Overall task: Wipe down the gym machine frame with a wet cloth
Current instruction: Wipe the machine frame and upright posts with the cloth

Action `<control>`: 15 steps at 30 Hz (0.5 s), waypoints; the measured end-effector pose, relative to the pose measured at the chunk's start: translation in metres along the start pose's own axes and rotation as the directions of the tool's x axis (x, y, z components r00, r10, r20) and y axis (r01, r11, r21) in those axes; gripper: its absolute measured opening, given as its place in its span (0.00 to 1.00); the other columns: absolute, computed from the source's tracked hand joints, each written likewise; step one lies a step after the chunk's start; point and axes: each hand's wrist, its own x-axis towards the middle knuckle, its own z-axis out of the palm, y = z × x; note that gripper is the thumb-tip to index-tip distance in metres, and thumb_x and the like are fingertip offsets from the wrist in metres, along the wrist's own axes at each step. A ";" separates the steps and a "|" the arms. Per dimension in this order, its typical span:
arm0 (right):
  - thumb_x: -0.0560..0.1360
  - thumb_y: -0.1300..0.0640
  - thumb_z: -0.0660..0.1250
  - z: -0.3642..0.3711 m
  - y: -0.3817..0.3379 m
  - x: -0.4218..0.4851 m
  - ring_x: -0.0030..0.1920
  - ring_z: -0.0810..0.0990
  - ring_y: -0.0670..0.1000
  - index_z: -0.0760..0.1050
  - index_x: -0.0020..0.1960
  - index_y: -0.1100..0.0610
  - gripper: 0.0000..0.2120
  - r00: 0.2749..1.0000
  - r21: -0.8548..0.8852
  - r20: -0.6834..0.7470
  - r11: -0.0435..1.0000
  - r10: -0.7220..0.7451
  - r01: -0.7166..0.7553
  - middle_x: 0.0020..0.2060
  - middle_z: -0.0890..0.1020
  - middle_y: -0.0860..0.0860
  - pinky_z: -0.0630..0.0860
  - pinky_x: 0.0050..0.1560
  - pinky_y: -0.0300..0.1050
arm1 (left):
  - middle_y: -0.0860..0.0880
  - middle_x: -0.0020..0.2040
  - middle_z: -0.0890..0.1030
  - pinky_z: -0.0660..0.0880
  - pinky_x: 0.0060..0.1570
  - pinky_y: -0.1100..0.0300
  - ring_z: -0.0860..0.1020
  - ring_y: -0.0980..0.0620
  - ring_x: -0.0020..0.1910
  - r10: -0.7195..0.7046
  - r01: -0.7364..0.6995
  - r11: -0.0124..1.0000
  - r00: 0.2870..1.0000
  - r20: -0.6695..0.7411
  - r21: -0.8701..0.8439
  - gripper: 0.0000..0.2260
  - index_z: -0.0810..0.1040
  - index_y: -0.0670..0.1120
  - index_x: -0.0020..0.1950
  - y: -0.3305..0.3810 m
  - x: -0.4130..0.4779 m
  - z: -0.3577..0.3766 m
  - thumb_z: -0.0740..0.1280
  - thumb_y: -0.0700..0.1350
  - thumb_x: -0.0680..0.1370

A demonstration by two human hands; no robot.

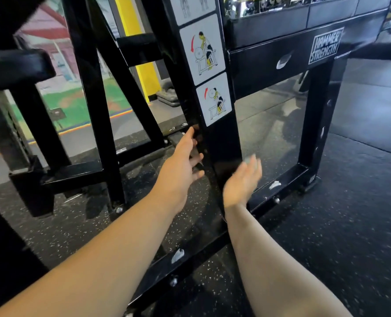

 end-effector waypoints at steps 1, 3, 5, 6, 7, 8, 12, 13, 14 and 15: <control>0.83 0.54 0.50 -0.002 0.008 0.001 0.75 0.57 0.53 0.58 0.76 0.56 0.21 0.984 0.055 -0.003 0.983 0.177 -0.177 0.76 0.55 0.53 0.55 0.71 0.42 | 0.56 0.68 0.71 0.70 0.62 0.48 0.73 0.52 0.64 0.003 -0.003 1.000 1.000 0.005 -0.010 0.17 0.64 0.61 0.71 -0.002 0.001 0.000 0.53 0.54 0.83; 0.83 0.53 0.50 0.003 -0.013 -0.007 0.74 0.57 0.53 0.55 0.77 0.55 0.23 0.980 0.098 -0.040 0.977 0.194 -0.190 0.76 0.53 0.52 0.56 0.72 0.44 | 0.56 0.66 0.72 0.71 0.61 0.49 0.74 0.52 0.62 0.021 -0.021 0.999 1.000 -0.004 -0.027 0.16 0.66 0.62 0.70 -0.006 0.004 -0.001 0.52 0.54 0.83; 0.82 0.51 0.50 0.018 -0.061 -0.019 0.75 0.54 0.52 0.52 0.77 0.52 0.24 0.997 0.140 -0.057 0.988 -0.050 0.057 0.76 0.51 0.48 0.57 0.74 0.51 | 0.57 0.59 0.77 0.72 0.53 0.54 0.76 0.53 0.57 0.015 -0.018 0.996 0.999 -0.036 -0.083 0.12 0.73 0.62 0.63 -0.010 0.010 -0.002 0.56 0.53 0.82; 0.82 0.51 0.50 0.025 -0.084 -0.025 0.75 0.54 0.51 0.51 0.77 0.52 0.25 0.980 0.166 -0.056 0.966 -0.191 0.198 0.76 0.51 0.48 0.57 0.74 0.51 | 0.57 0.54 0.79 0.72 0.49 0.57 0.77 0.53 0.54 -0.012 0.005 0.992 0.998 -0.055 -0.129 0.11 0.78 0.61 0.59 -0.012 0.013 -0.003 0.58 0.53 0.81; 0.82 0.51 0.51 0.030 -0.101 -0.030 0.75 0.54 0.51 0.52 0.77 0.53 0.25 0.942 0.181 -0.058 0.925 -0.331 0.336 0.75 0.52 0.49 0.58 0.73 0.51 | 0.58 0.51 0.81 0.72 0.48 0.58 0.77 0.54 0.53 -0.034 0.022 0.986 0.997 -0.067 -0.167 0.10 0.81 0.60 0.55 -0.015 0.016 -0.005 0.60 0.53 0.80; 0.82 0.53 0.51 0.032 -0.105 -0.032 0.74 0.56 0.51 0.54 0.77 0.55 0.24 0.891 0.160 -0.061 0.876 -0.451 0.454 0.75 0.53 0.52 0.59 0.72 0.51 | 0.57 0.50 0.82 0.73 0.49 0.58 0.79 0.54 0.53 -0.044 0.028 0.982 0.996 -0.080 -0.188 0.10 0.82 0.58 0.52 -0.018 0.017 -0.006 0.61 0.52 0.79; 0.82 0.49 0.49 0.023 -0.031 -0.028 0.73 0.59 0.48 0.56 0.75 0.48 0.21 0.904 0.063 -0.093 0.904 -0.417 0.424 0.75 0.56 0.52 0.64 0.70 0.51 | 0.58 0.55 0.81 0.74 0.52 0.57 0.80 0.57 0.51 -0.008 -0.002 0.991 0.997 -0.076 -0.134 0.11 0.77 0.57 0.58 -0.024 0.014 -0.004 0.57 0.50 0.82; 0.82 0.49 0.49 0.017 -0.006 -0.029 0.72 0.59 0.48 0.55 0.75 0.45 0.21 0.972 0.128 -0.086 0.965 -0.218 0.228 0.75 0.55 0.50 0.63 0.70 0.49 | 0.59 0.57 0.79 0.74 0.54 0.57 0.79 0.58 0.52 -0.002 -0.006 0.994 0.997 -0.073 -0.105 0.12 0.75 0.58 0.60 -0.025 0.014 -0.002 0.55 0.50 0.82; 0.82 0.50 0.50 0.010 0.016 -0.031 0.72 0.60 0.49 0.55 0.76 0.45 0.22 0.998 0.184 -0.066 0.983 0.019 -0.007 0.76 0.55 0.50 0.62 0.70 0.46 | 0.60 0.57 0.78 0.73 0.55 0.57 0.79 0.58 0.54 -0.002 -0.004 0.996 0.997 -0.072 -0.091 0.12 0.74 0.58 0.61 -0.027 0.014 -0.001 0.54 0.50 0.83; 0.83 0.53 0.50 0.005 0.032 -0.030 0.72 0.60 0.50 0.53 0.77 0.49 0.23 0.971 0.212 -0.065 0.954 0.229 -0.211 0.76 0.54 0.52 0.58 0.69 0.38 | 0.60 0.56 0.78 0.73 0.55 0.57 0.78 0.59 0.55 -0.008 0.000 0.996 0.996 -0.087 -0.085 0.12 0.73 0.58 0.61 -0.031 0.015 0.001 0.53 0.49 0.83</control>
